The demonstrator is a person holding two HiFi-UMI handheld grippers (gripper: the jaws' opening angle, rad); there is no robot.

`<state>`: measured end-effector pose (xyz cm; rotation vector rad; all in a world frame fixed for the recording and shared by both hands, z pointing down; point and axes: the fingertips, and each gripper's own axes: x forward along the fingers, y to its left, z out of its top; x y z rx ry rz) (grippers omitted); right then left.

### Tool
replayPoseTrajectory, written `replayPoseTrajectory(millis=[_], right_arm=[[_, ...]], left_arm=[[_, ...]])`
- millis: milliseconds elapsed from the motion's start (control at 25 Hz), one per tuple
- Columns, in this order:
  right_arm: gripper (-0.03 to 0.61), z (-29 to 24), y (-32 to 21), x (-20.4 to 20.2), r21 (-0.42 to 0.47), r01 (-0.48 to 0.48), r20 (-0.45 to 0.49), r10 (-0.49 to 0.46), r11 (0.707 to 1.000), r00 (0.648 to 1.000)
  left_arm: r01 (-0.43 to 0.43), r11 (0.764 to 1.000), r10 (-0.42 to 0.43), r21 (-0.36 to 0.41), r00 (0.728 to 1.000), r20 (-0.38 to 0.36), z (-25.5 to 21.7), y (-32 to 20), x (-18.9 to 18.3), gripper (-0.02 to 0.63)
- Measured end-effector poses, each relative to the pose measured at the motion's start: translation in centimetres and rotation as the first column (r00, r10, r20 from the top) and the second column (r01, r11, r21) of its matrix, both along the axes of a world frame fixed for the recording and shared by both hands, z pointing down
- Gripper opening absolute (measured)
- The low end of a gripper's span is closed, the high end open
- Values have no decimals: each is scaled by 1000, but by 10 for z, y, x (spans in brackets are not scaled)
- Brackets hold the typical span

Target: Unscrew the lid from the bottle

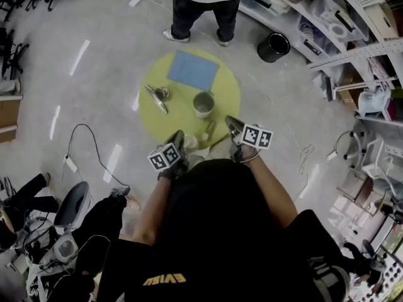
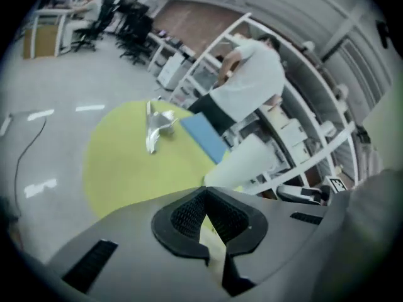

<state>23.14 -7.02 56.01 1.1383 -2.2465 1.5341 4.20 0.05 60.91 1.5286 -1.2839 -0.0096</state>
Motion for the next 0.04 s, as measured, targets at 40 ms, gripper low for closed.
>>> replayPoseTrajectory(millis=[40], right_arm=[[3, 20, 6, 9, -94, -44, 44, 48, 995, 998]], left_arm=[[4, 995, -5, -100, 1000, -14, 34, 9, 12, 14]])
